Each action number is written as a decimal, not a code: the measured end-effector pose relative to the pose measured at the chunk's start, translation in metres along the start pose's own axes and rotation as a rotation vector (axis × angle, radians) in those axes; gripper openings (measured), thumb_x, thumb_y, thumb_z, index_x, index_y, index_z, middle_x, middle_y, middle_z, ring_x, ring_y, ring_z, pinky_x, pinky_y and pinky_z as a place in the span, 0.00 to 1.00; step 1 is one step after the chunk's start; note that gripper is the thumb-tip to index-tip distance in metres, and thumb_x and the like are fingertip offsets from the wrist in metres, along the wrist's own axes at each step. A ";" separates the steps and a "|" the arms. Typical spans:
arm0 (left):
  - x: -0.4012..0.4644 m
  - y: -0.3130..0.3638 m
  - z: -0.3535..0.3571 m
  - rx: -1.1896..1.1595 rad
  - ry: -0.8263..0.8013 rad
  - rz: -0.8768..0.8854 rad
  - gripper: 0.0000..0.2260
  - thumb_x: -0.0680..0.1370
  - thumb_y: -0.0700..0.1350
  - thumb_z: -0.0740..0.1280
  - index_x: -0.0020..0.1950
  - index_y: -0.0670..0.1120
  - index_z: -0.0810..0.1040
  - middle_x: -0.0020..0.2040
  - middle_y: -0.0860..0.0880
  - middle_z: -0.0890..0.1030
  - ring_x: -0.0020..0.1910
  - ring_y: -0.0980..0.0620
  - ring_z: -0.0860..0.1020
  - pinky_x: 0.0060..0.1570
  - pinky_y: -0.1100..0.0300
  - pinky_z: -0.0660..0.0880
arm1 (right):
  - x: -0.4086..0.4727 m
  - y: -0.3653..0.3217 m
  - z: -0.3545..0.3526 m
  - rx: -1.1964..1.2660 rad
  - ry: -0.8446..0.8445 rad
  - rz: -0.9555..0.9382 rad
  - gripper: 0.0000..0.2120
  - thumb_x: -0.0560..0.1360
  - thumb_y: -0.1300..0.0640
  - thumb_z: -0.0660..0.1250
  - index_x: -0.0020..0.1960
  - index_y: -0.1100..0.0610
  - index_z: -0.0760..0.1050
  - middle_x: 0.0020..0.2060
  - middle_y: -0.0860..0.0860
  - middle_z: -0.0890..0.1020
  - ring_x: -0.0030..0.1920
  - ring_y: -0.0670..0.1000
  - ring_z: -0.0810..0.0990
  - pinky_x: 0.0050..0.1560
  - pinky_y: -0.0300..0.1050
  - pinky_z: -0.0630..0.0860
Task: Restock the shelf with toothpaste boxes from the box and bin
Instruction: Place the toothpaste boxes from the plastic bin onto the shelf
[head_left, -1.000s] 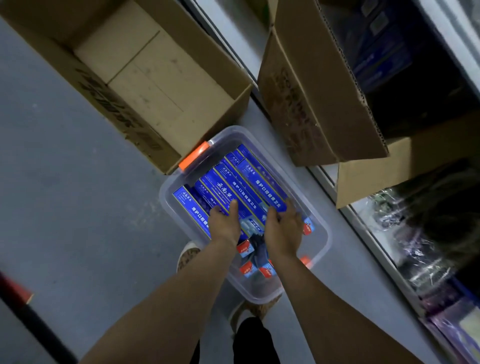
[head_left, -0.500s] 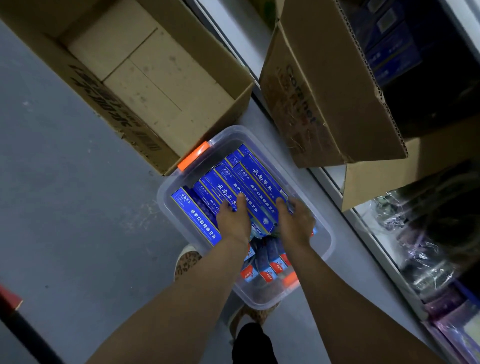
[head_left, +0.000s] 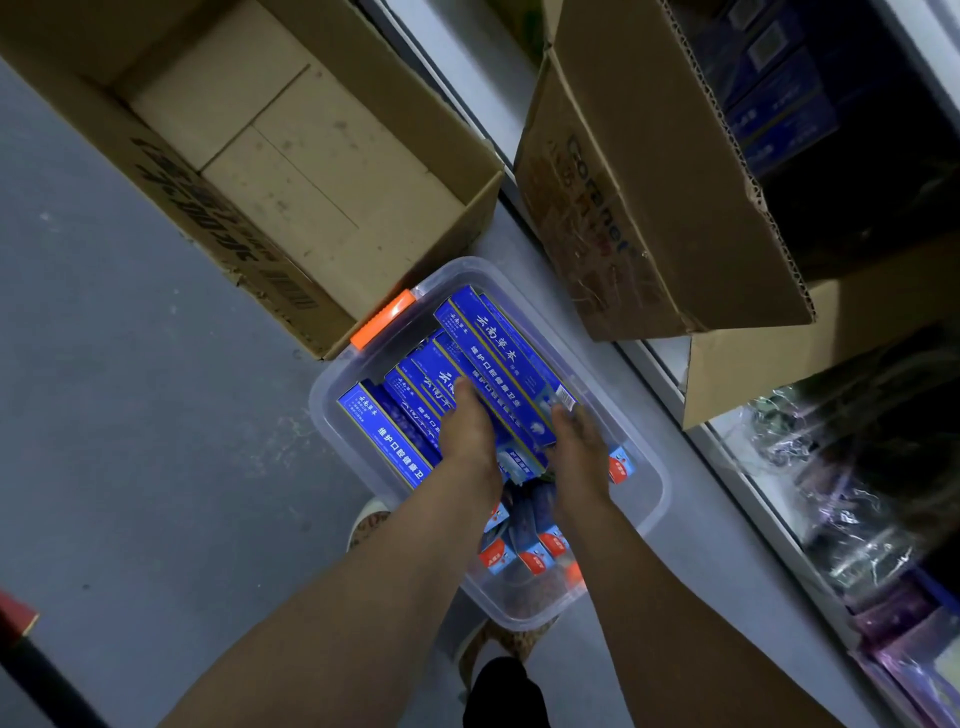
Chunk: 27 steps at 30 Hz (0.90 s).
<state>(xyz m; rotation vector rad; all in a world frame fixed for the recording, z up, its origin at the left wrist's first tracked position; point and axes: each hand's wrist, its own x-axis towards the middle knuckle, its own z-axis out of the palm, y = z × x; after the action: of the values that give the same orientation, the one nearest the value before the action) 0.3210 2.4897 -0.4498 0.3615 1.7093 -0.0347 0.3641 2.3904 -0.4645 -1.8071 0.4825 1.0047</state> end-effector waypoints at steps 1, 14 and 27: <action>0.003 -0.002 0.000 -0.003 -0.001 0.008 0.30 0.77 0.69 0.57 0.66 0.46 0.75 0.56 0.49 0.78 0.48 0.48 0.79 0.55 0.52 0.76 | 0.001 0.003 -0.002 -0.010 -0.001 -0.007 0.13 0.78 0.48 0.67 0.61 0.49 0.78 0.53 0.51 0.85 0.52 0.53 0.86 0.46 0.49 0.82; 0.022 -0.022 -0.011 -0.080 -0.022 0.004 0.28 0.71 0.64 0.71 0.61 0.45 0.78 0.56 0.45 0.83 0.53 0.44 0.82 0.54 0.48 0.79 | 0.011 -0.004 -0.007 0.105 -0.086 0.019 0.16 0.75 0.57 0.75 0.61 0.60 0.78 0.51 0.55 0.87 0.51 0.55 0.86 0.43 0.45 0.83; 0.000 -0.021 -0.036 -0.117 0.001 0.048 0.09 0.77 0.44 0.73 0.48 0.45 0.73 0.41 0.46 0.79 0.32 0.53 0.78 0.26 0.66 0.75 | -0.025 -0.019 -0.016 0.033 -0.154 -0.003 0.13 0.74 0.55 0.75 0.57 0.57 0.81 0.48 0.53 0.87 0.46 0.52 0.87 0.43 0.46 0.82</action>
<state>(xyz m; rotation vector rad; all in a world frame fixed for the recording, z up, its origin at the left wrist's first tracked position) 0.2812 2.4782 -0.4476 0.3151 1.6949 0.1002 0.3695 2.3814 -0.4310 -1.6865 0.3988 1.1175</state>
